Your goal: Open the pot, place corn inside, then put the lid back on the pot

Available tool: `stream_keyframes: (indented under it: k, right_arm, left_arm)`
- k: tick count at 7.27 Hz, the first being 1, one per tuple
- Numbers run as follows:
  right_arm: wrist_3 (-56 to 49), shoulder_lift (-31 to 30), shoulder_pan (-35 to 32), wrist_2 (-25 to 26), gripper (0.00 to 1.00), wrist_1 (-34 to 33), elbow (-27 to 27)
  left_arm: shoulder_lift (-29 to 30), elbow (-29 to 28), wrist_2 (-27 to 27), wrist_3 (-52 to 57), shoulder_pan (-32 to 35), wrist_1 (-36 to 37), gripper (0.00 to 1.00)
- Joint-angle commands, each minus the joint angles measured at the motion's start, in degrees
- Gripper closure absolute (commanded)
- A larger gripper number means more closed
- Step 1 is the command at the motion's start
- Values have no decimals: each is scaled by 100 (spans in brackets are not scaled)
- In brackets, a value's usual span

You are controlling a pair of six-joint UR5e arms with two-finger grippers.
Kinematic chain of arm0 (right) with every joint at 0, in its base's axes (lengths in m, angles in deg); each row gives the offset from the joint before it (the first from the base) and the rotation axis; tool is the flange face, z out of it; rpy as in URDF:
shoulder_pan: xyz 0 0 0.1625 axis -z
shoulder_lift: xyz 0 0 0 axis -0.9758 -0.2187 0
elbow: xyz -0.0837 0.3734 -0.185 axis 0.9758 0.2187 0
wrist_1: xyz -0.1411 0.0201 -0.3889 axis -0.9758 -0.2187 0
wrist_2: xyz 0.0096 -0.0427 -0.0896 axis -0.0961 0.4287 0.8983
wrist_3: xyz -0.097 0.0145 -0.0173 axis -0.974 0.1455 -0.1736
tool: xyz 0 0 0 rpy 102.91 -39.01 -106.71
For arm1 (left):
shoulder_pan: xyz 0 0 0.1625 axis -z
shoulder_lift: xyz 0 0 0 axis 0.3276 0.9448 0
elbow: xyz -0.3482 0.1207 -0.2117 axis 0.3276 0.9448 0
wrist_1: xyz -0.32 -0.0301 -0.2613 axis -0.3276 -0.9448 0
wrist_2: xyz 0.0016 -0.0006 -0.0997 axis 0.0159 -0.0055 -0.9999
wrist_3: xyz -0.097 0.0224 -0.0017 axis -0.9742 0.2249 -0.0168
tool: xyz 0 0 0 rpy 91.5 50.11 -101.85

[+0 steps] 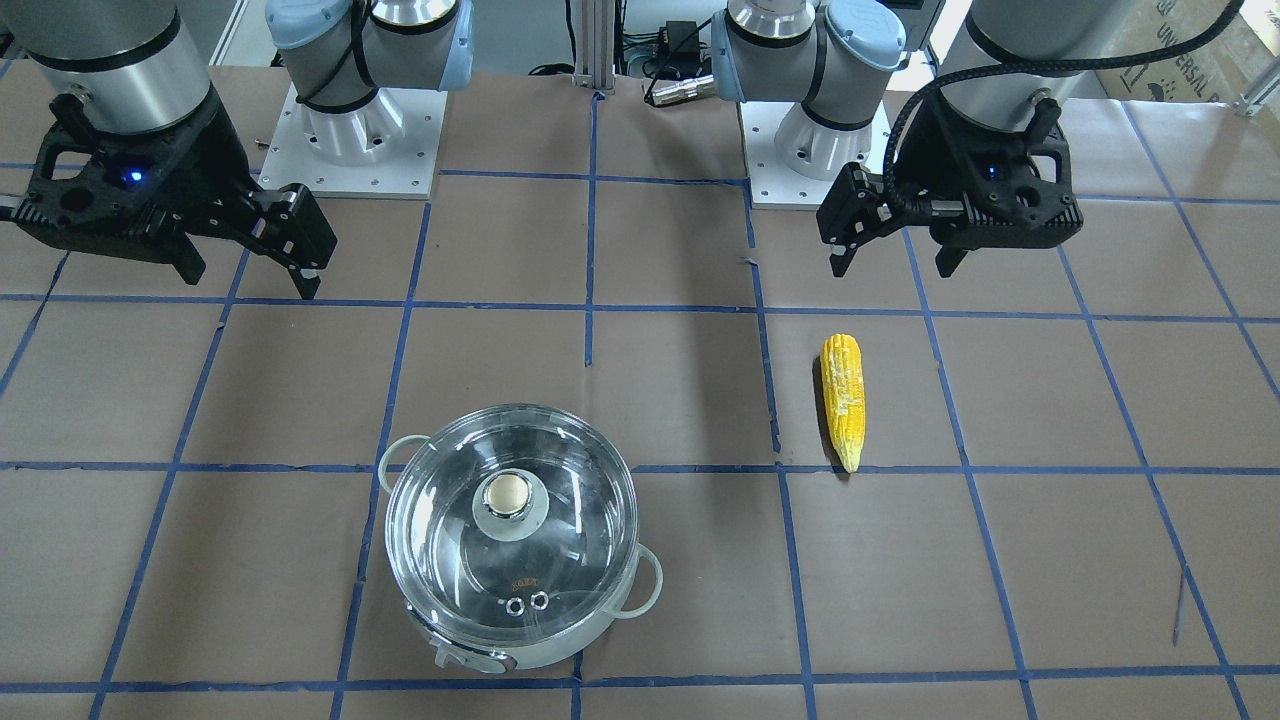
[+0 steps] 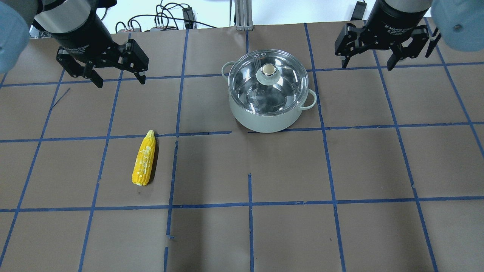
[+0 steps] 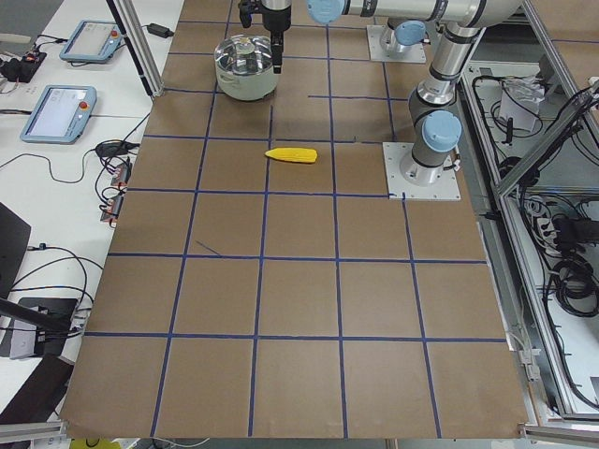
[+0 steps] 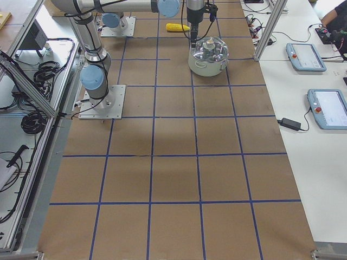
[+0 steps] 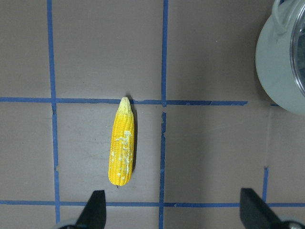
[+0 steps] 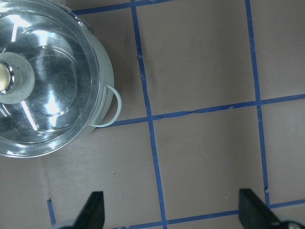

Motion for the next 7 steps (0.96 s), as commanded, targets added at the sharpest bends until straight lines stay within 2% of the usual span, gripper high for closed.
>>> stream_keyframes:
  k: [1,7]
  right_arm:
    - [-7,8,0,1,0,-6,4]
    - [132,104,-175,-8,0,-76,56]
  left_arm:
    - [10,-5,184,0,0,6,0]
    - [-34,21,177,0,0,-20,0]
